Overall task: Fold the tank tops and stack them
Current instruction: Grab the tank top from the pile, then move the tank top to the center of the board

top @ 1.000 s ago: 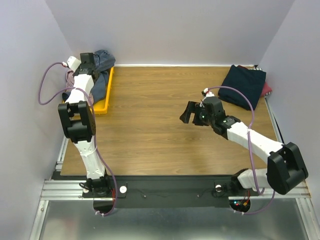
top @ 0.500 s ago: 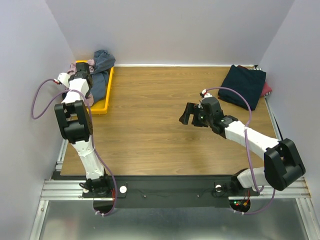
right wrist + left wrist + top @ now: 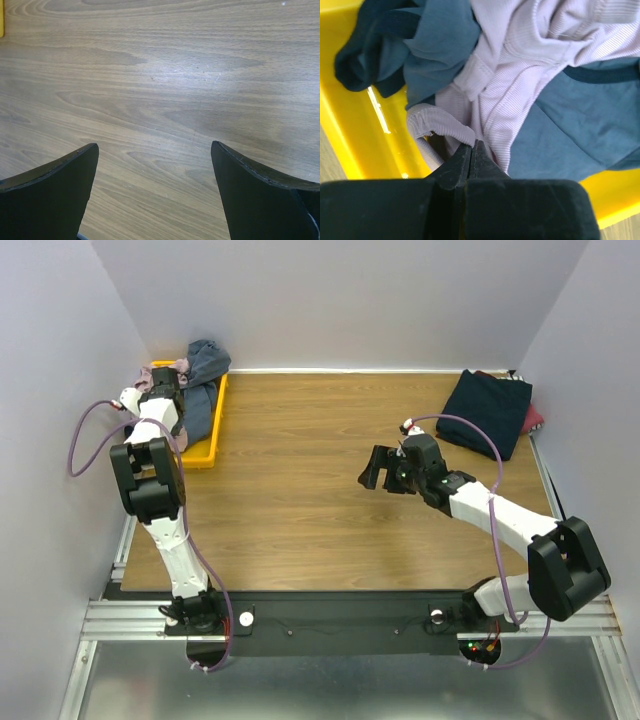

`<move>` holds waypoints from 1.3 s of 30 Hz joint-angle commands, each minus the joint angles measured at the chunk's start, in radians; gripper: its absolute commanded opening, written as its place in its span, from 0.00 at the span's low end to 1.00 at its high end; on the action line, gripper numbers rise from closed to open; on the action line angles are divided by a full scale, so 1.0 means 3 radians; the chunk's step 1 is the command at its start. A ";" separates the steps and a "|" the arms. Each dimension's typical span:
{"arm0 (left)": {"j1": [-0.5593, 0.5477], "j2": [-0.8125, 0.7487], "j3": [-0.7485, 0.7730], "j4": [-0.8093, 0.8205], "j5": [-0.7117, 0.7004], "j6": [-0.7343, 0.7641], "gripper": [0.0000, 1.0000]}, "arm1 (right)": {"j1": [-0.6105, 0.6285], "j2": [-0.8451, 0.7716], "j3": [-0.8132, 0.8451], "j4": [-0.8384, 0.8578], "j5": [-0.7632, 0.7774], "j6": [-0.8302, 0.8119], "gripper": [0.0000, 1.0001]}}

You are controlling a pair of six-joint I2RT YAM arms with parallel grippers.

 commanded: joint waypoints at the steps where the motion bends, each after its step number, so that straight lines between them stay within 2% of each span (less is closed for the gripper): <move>1: -0.0013 -0.0283 0.0124 0.0141 0.0094 0.0160 0.00 | -0.0008 -0.0057 0.0081 0.0067 -0.0041 -0.0047 1.00; 9: -0.0196 -0.0830 0.0445 0.0331 0.0386 0.0641 0.00 | -0.0008 -0.0073 0.0168 0.0067 -0.0056 -0.0032 1.00; 14: -0.0447 -0.0974 0.0972 0.0274 0.0448 0.1044 0.00 | -0.0008 -0.0088 0.0235 0.0067 0.0000 -0.0011 1.00; 21: -0.1090 -0.1081 0.1994 0.0008 0.0105 0.1505 0.00 | -0.0008 -0.0052 0.0490 0.0072 0.0184 -0.0001 1.00; 30: -0.2057 -0.1480 0.2240 0.0417 -0.0058 0.2139 0.00 | -0.0003 -0.0006 0.0914 0.0169 0.0542 -0.0144 1.00; 35: -0.2593 -0.1521 0.2598 0.0566 -0.0202 0.2492 0.00 | -0.0008 0.0025 0.1078 0.0302 0.0496 -0.0185 1.00; 39: -0.2961 -0.1633 0.2558 0.0754 -0.0243 0.2630 0.00 | -0.0008 0.0004 0.1119 0.0408 0.0374 -0.0195 1.00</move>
